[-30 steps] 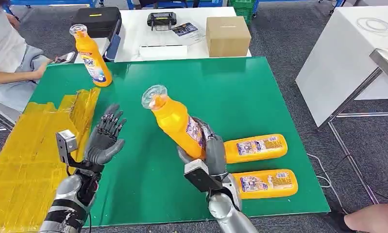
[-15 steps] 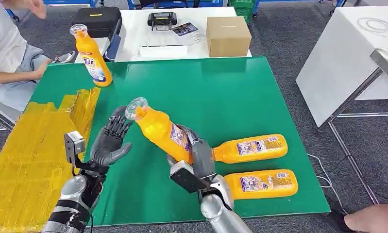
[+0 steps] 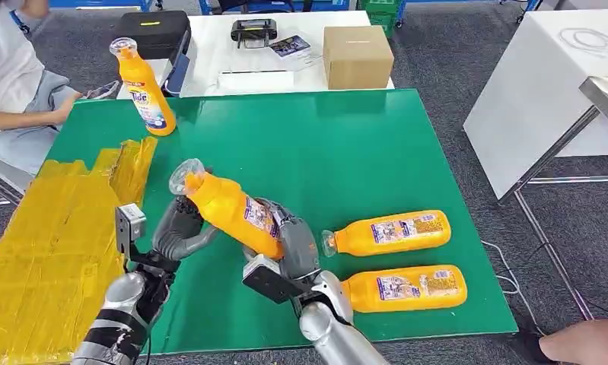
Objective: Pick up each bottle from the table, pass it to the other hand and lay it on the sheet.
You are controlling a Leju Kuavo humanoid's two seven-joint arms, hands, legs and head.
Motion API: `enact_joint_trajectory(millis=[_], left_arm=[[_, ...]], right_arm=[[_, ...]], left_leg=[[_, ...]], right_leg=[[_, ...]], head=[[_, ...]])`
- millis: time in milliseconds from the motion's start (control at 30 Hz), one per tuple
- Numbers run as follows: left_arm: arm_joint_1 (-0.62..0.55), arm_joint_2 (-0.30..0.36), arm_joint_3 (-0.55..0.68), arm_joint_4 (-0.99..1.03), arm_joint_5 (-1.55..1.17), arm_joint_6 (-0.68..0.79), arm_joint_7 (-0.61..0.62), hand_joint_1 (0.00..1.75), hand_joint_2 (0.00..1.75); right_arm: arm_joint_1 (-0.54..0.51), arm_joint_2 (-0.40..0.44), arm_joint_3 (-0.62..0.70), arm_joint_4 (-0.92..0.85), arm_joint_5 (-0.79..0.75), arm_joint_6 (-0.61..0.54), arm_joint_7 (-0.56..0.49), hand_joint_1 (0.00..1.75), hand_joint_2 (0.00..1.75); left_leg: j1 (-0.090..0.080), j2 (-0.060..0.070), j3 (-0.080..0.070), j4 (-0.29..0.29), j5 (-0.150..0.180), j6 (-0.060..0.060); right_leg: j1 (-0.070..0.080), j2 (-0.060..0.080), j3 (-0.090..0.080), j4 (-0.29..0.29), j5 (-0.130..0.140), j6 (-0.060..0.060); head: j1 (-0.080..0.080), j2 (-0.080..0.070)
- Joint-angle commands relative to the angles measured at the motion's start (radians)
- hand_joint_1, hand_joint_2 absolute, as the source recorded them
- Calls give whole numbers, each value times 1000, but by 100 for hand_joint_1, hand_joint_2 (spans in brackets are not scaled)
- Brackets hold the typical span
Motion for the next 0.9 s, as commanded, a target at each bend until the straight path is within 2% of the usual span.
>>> enact_joint_trajectory(millis=[33,767,900], left_arm=[[-55,1,-38,54,27,-25,-2,0,175],[-37,-2,-48,5,63,-54,-11,0,175],[-43,-4,-60,18,55,-39,-8,0,175]], right_arm=[[-80,0,42,156,-12,9,-1,175,175],[-97,1,22,221,-34,5,-11,175,175],[-97,7,57,217,27,-47,-19,175,175]], left_leg=[[0,-1,1,0,-1,0],[1,0,2,0,-1,0],[1,0,3,1,-2,1]], right_leg=[[0,-1,2,0,-1,-1],[1,-1,2,-1,-1,-1],[1,-1,4,-1,-2,-1]], head=[[0,0],[0,0],[0,0]])
